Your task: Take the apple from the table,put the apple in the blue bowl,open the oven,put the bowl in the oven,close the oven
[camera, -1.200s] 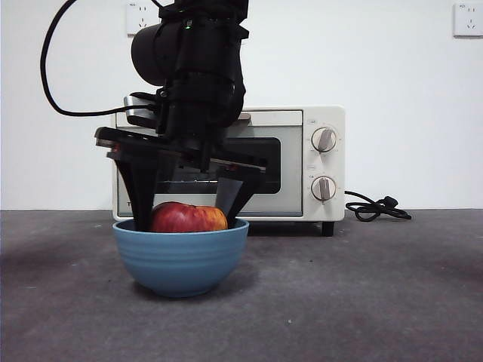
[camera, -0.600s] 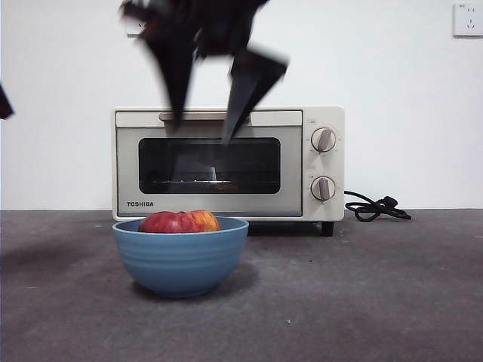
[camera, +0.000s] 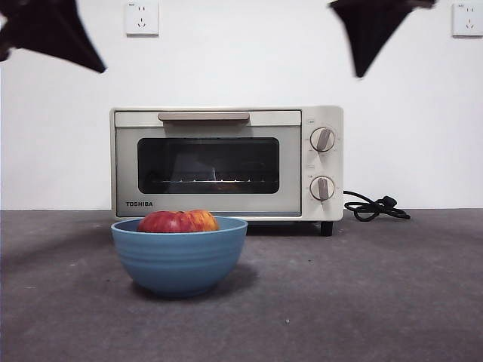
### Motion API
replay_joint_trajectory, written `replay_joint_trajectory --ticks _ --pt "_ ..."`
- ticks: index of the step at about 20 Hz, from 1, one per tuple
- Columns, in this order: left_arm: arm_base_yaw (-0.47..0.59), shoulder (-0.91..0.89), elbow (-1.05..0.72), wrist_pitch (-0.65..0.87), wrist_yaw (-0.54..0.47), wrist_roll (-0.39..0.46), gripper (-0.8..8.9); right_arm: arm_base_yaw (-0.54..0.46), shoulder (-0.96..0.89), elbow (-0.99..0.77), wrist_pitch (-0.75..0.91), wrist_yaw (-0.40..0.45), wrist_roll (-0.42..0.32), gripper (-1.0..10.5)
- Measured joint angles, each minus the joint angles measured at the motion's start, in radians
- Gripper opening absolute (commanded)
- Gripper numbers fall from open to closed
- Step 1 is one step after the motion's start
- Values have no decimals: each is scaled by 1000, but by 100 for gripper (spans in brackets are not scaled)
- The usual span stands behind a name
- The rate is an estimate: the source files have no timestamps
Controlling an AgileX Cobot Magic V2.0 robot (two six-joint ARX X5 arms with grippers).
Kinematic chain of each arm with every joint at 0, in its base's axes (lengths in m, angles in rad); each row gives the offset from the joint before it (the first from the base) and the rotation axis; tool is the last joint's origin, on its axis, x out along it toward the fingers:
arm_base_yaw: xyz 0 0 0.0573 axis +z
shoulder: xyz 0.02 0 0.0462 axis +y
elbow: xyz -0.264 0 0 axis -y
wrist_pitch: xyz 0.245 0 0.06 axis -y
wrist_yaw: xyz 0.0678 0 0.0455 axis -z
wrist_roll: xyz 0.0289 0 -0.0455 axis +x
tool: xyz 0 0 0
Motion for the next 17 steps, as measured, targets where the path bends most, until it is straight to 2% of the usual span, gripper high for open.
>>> replay_joint_trajectory --ticks 4,6,9,11,14,17 --pt "-56 148 174 -1 0 0 -5 -87 -167 -229 90 -3 -1 -3" --pt "-85 220 253 -2 0 0 -5 -127 -277 -399 155 -40 1 -3" --pt "-123 322 364 -2 -10 0 -6 -170 -452 -672 230 -147 17 -3" --pt "-141 383 419 0 -15 0 -5 -179 -564 -829 279 -154 49 -3" --pt "-157 451 454 7 -26 0 -6 -179 -707 -982 288 -155 103 -3" --pt "-159 482 454 51 -58 -7 -6 -179 -832 -1012 238 -175 154 -3"
